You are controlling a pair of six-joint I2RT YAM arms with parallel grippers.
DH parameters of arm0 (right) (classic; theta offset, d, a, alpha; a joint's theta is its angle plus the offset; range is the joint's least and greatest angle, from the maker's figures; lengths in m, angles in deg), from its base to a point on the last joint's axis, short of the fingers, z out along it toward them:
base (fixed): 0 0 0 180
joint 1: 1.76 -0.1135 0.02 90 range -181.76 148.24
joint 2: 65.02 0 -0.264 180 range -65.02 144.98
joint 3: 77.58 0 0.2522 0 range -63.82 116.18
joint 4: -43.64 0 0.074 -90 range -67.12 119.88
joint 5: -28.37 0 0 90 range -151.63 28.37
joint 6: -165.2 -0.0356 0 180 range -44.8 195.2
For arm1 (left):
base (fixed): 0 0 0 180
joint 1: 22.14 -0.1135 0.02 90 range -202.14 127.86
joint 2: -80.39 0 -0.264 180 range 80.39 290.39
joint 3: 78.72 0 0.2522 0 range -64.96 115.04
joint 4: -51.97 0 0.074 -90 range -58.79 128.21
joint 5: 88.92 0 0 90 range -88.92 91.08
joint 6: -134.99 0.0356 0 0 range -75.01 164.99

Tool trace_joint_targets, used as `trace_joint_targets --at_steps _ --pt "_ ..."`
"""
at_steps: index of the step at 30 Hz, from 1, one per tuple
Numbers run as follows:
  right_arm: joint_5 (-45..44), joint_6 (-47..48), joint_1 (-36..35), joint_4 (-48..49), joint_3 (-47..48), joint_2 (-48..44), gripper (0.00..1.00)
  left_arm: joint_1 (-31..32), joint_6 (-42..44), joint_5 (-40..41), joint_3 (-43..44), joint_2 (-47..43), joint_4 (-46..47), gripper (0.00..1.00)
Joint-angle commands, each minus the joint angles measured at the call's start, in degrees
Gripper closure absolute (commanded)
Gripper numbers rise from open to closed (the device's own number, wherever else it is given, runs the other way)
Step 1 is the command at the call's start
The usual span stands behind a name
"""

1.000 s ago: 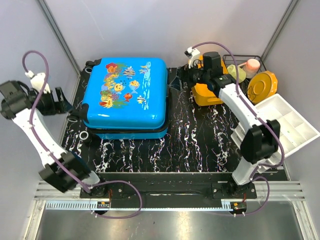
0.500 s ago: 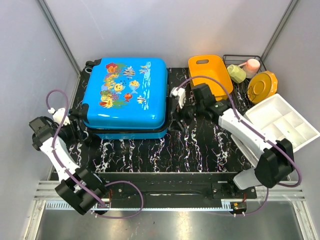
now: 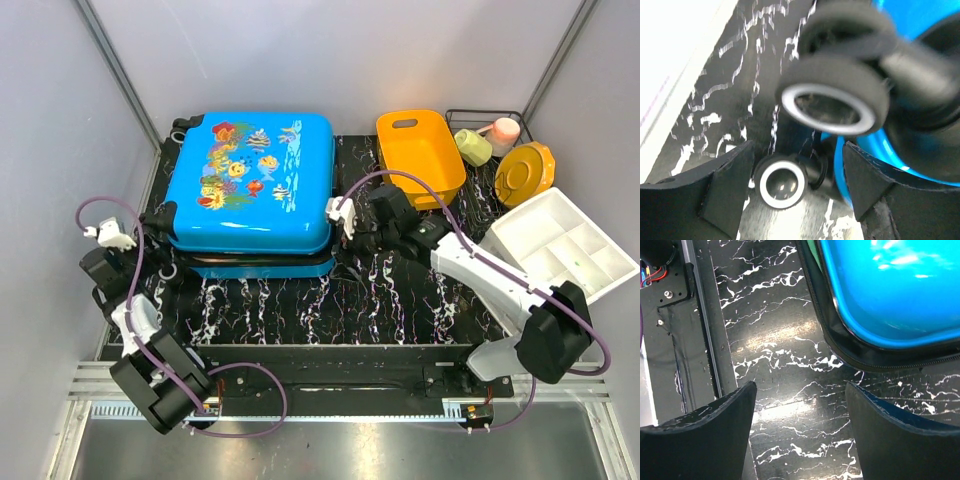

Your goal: Open, take out, and arrange the luggage

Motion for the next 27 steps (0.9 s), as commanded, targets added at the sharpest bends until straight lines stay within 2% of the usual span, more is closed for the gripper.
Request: trace_joint_targets --at_steps 1,5,8,14,16,21,24,27 --pt "-2.3 3.8 -3.0 5.6 -2.1 -3.2 0.18 1.9 -13.0 -6.1 3.7 -5.5 20.2 0.24" --pt "-4.1 5.9 -6.0 9.4 -3.6 -3.9 0.15 3.7 -19.0 -5.7 10.0 -8.4 17.3 0.24" --pt "-5.4 7.2 -7.1 12.6 -3.1 -3.1 0.15 6.8 -19.8 -3.0 16.6 -8.5 14.0 0.25" --pt "-7.7 8.0 -8.2 19.6 0.9 1.7 0.19 10.3 -20.5 0.9 25.2 -2.5 12.2 0.25" --pt "-13.2 8.4 -8.3 25.4 3.6 5.0 0.22 11.2 -20.2 1.7 28.3 0.7 12.2 0.25" --pt "-32.8 11.4 -8.3 38.4 16.7 16.7 0.21 13.9 -19.2 2.5 37.5 7.1 9.3 0.26" --pt "-38.2 14.9 -7.3 43.7 24.5 22.6 0.2 14.1 -18.1 1.4 41.6 9.4 5.0 0.25" --pt "-39.0 16.9 -5.8 44.1 32.6 28.0 0.2 13.5 -15.1 -0.5 42.0 7.9 -0.4 0.24"
